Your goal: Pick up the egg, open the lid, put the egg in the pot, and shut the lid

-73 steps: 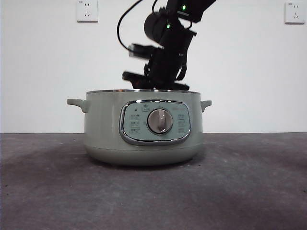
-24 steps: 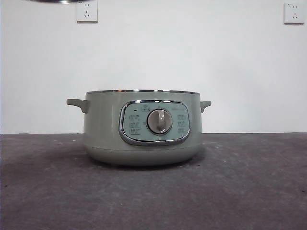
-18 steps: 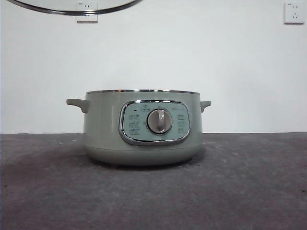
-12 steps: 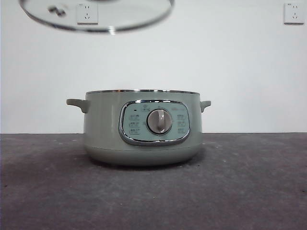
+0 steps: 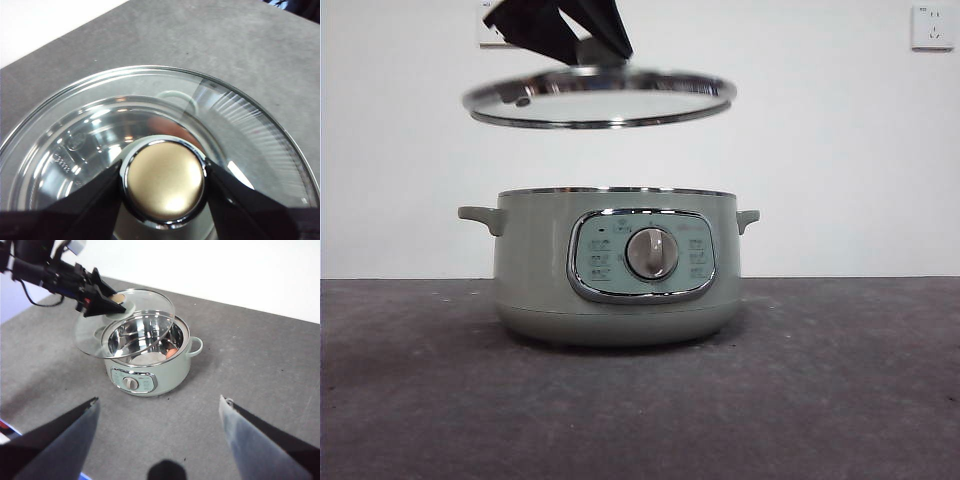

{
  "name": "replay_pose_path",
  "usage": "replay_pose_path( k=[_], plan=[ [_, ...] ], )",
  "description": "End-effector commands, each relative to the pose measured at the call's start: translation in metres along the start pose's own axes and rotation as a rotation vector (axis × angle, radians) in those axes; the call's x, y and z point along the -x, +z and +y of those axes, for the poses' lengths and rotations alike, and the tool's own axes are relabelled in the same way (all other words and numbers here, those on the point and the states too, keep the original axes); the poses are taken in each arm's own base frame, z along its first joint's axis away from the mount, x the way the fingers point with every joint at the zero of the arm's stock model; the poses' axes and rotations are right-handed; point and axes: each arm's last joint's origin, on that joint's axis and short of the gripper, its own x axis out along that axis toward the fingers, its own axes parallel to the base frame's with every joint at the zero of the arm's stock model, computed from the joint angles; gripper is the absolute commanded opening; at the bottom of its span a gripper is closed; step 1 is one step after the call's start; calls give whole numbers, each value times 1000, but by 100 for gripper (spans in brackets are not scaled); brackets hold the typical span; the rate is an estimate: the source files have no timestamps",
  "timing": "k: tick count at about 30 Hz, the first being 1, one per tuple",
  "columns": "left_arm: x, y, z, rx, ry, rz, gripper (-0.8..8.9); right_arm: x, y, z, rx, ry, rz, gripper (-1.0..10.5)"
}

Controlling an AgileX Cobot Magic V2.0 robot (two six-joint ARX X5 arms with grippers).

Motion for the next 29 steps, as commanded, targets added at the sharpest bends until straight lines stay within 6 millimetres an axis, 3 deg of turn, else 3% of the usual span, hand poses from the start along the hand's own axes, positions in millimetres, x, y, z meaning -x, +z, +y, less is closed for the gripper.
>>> replay_pose_path(
  k=[1, 10, 25, 29],
  plan=[
    [-11, 2, 3, 0, 14, -24, -8, 4, -13, -1, -45, -10, 20, 405],
    [-38, -3, 9, -2, 36, -32, -8, 6, -34, -2, -85, -15, 27, 405],
    [-70, -16, 26, 16, 57, -17, -8, -3, -37, -2, -87, -18, 62, 405],
    [-71, -15, 26, 13, 58, -28, -8, -3, -37, -2, -86, -23, 61, 405]
  ],
)
